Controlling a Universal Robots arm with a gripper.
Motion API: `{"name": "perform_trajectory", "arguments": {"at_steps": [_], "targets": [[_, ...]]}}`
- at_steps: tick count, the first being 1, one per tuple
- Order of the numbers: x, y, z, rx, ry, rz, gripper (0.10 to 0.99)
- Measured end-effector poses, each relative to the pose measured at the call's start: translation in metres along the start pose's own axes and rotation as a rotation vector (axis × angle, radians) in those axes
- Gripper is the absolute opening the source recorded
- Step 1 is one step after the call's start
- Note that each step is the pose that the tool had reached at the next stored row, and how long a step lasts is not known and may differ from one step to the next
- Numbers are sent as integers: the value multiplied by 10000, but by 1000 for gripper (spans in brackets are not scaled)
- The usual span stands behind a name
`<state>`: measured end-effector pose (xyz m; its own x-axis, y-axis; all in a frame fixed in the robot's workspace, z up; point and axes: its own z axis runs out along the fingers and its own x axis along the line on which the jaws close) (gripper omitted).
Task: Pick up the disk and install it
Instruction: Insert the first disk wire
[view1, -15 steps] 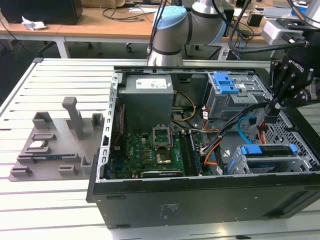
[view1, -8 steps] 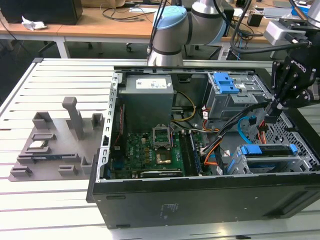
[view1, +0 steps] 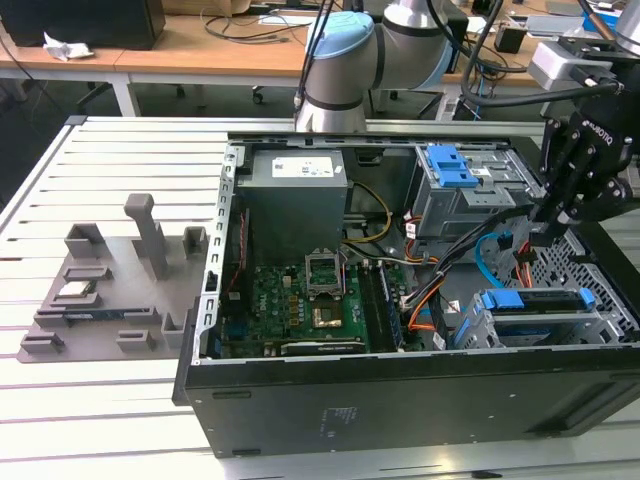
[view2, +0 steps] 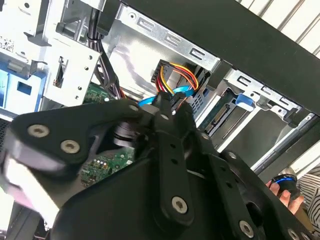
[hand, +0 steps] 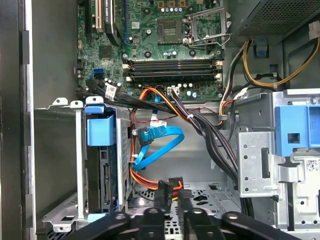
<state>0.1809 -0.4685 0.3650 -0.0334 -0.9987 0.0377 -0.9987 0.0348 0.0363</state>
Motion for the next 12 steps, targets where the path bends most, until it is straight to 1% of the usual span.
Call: {"name": "perform_trajectory", "arguments": {"at_steps": [1, 2, 7, 12], "targets": [[0, -1, 0, 0, 0, 0, 294], [-1, -1, 0, 0, 0, 0, 361], [-8, -4, 16, 0, 3, -1, 361], [-32, -13, 96, 7, 209, 8, 361]]}}
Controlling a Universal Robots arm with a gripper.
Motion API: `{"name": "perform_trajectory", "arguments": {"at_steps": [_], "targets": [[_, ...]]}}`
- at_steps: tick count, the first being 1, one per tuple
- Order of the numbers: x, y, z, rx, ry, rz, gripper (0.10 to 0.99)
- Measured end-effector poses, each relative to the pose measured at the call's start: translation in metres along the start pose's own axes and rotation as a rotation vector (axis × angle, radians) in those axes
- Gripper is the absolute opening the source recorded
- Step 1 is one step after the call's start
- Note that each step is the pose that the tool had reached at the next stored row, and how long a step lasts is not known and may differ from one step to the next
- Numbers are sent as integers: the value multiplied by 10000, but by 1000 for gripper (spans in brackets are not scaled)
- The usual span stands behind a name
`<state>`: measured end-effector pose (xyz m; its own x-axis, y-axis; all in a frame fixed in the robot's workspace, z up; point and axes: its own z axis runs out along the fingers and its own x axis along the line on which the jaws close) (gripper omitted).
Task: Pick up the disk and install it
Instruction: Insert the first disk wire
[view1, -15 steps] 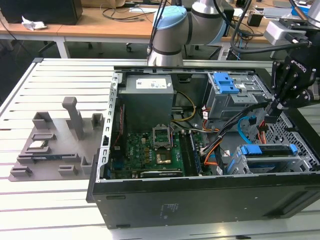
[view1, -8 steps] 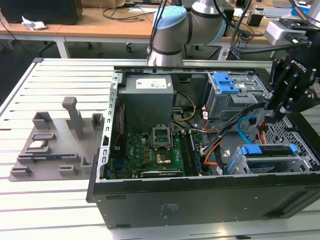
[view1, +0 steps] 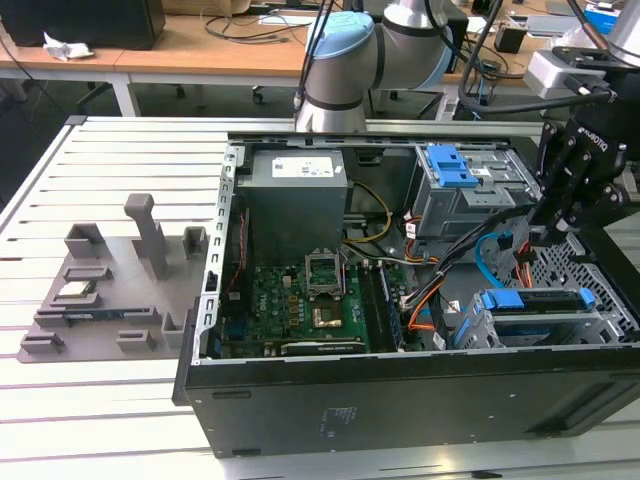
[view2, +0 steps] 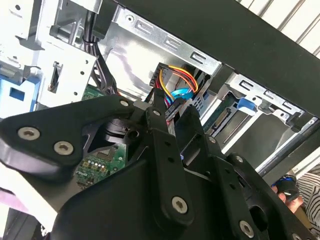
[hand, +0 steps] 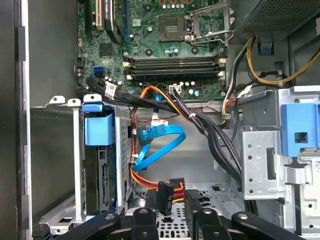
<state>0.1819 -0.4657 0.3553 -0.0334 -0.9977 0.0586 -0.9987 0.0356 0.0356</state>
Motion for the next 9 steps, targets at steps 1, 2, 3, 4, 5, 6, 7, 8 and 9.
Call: {"name": "perform_trajectory", "arguments": {"at_steps": [1, 2, 3, 4, 5, 6, 7, 8, 9], "targets": [[0, 0, 10, 2, 47, 3, 361], [-1, -1, 20, 3, 95, 5, 361], [-2, -1, 27, 5, 142, 5, 361], [-2, -2, 31, 9, 239, 9, 361], [-1, -2, 31, 9, 250, 9, 361], [-1, -2, 31, 9, 262, 10, 361], [-2, -2, 31, 10, 284, 10, 361], [-2, -2, 31, 11, 307, 11, 349], [-1, -2, 31, 11, 318, 12, 282]]}}
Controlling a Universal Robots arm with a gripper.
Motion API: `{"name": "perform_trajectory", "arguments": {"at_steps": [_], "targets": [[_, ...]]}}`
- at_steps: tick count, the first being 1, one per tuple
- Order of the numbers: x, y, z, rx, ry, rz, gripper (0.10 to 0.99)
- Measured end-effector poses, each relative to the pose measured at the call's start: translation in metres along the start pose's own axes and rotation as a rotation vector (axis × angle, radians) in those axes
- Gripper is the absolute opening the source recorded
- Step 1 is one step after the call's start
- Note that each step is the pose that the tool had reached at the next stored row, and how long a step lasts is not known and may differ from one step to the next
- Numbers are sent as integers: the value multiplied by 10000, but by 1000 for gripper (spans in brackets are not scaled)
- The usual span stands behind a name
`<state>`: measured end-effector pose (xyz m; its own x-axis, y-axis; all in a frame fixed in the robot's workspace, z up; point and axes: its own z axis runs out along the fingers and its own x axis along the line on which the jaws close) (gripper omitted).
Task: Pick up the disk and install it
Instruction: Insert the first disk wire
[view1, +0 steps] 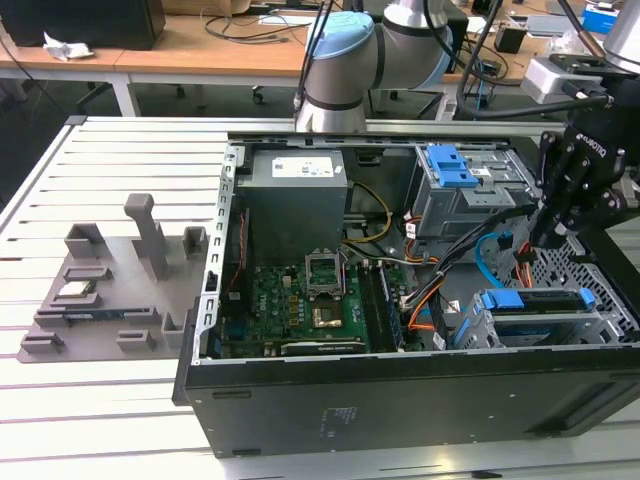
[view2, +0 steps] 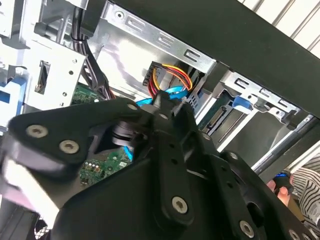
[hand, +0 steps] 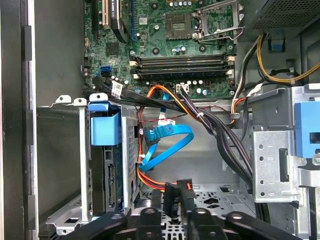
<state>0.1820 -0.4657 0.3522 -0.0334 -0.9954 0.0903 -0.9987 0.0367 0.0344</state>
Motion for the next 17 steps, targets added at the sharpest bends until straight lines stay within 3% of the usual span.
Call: {"name": "perform_trajectory", "arguments": {"at_steps": [2, 7, 13, 17], "targets": [[0, 0, 0, 1, 31, 1, 169], [15, -1, 1, 4, 101, 3, 169], [446, -14, 45, 4, 99, 4, 169], [490, -17, 97, 3, 99, 3, 169]]}}
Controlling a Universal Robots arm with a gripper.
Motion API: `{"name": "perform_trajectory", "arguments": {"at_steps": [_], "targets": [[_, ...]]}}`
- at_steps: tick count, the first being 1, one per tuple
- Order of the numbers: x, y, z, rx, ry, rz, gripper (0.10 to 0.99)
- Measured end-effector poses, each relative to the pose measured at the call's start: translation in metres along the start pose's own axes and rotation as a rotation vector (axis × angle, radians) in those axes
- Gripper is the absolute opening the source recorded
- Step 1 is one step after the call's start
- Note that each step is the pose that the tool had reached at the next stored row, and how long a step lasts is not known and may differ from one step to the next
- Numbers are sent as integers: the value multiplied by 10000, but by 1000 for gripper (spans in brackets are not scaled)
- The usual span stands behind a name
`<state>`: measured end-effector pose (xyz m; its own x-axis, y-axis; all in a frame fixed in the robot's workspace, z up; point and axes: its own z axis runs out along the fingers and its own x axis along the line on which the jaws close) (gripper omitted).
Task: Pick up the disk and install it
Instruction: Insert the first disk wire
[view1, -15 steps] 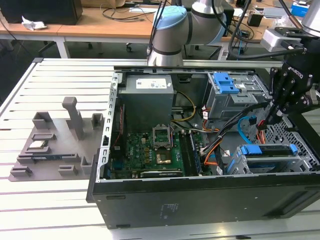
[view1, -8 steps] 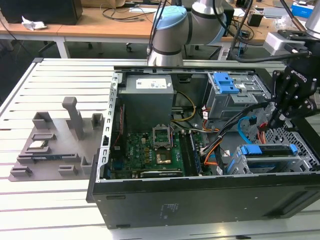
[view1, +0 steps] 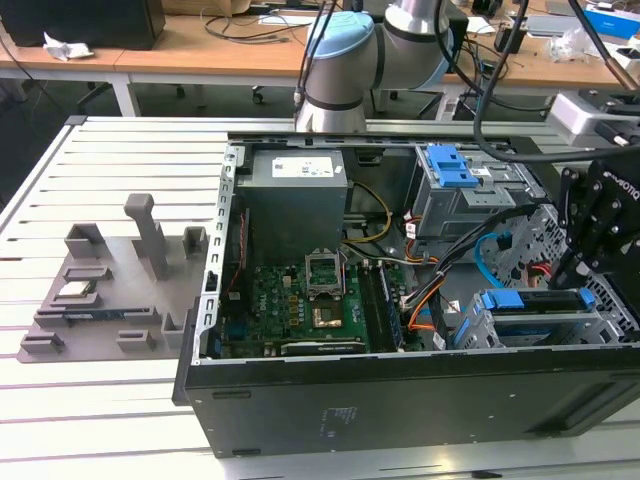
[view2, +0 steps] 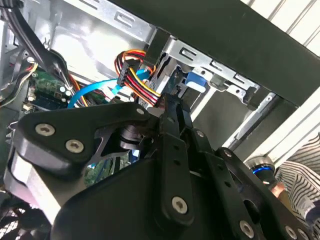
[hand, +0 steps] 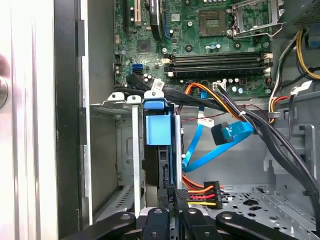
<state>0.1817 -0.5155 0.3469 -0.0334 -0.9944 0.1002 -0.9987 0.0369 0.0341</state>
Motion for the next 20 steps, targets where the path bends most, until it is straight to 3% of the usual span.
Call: {"name": "perform_trajectory", "arguments": {"at_steps": [10, 16, 20], "targets": [[25, -23, 63, -4, 2, 42, 169], [23, -24, 73, -59, -20, 594, 169], [23, -39, 73, -57, -23, 568, 169]]}}
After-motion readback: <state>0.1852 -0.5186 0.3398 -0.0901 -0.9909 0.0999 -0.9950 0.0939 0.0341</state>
